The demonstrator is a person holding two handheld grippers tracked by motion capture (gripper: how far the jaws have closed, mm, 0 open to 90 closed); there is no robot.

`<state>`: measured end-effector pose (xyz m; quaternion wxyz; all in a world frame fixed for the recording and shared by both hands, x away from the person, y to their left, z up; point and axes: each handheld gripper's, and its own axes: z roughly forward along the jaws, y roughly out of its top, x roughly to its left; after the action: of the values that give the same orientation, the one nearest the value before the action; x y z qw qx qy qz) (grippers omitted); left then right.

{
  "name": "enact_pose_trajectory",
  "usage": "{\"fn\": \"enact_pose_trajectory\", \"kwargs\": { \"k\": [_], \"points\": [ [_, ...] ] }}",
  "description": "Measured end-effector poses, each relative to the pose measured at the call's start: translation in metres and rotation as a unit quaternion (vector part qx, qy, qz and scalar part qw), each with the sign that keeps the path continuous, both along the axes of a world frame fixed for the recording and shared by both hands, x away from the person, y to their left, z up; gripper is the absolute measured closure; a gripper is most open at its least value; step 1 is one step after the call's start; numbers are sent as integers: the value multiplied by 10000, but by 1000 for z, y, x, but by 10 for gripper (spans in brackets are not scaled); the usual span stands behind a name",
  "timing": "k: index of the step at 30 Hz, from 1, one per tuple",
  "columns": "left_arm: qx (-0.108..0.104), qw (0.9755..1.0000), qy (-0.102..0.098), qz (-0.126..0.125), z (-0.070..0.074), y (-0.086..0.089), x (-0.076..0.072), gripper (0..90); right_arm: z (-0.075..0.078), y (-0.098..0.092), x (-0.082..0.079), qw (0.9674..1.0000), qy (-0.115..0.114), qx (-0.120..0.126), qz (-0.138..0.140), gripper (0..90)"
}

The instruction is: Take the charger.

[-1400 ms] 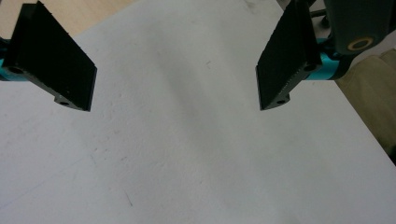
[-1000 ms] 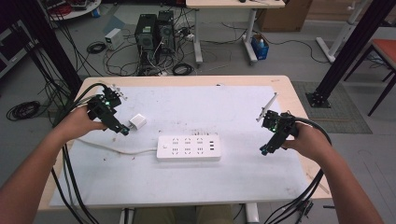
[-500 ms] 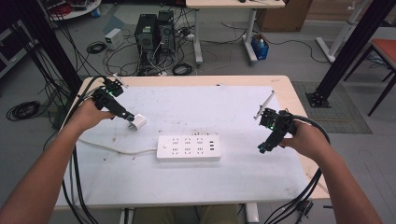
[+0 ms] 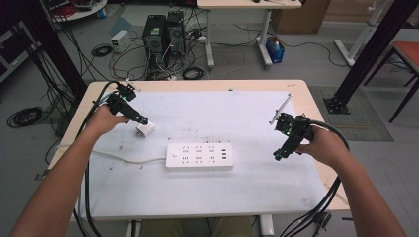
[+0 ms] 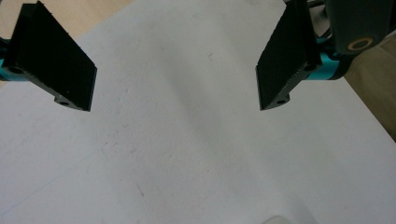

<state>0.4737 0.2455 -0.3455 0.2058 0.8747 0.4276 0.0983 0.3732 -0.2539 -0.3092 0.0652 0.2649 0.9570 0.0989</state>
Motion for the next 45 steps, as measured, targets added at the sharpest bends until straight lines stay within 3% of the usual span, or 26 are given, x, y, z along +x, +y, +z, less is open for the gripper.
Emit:
{"fn": "enact_pose_trajectory", "kwargs": {
  "k": [11, 15, 24, 28, 41, 45],
  "points": [
    [82, 9998, 156, -40, -27, -8, 12, 43, -1, -4, 0, 10000, 13, -17, -25, 118],
    [157, 9994, 304, -60, -39, -10, 15, 43, -1, -5, 0, 10000, -6, 2, -35, 118],
    [240, 9991, 356, 29, -57, -12, 19, 66, -3, -6, 0, 10000, 26, -19, -38, 118],
    [322, 9988, 371, -33, -66, -14, 20, 122, -4, -6, 0, 10000, 18, -25, -45, 118],
    [313, 9987, 371, -125, -72, -15, 21, 313, -7, -6, 3, 10000, 48, -30, -27, 118],
    [276, 9989, 365, -106, -72, -14, 20, 323, -8, -6, 3, 10000, 60, -38, -39, 118]
  ]
}}
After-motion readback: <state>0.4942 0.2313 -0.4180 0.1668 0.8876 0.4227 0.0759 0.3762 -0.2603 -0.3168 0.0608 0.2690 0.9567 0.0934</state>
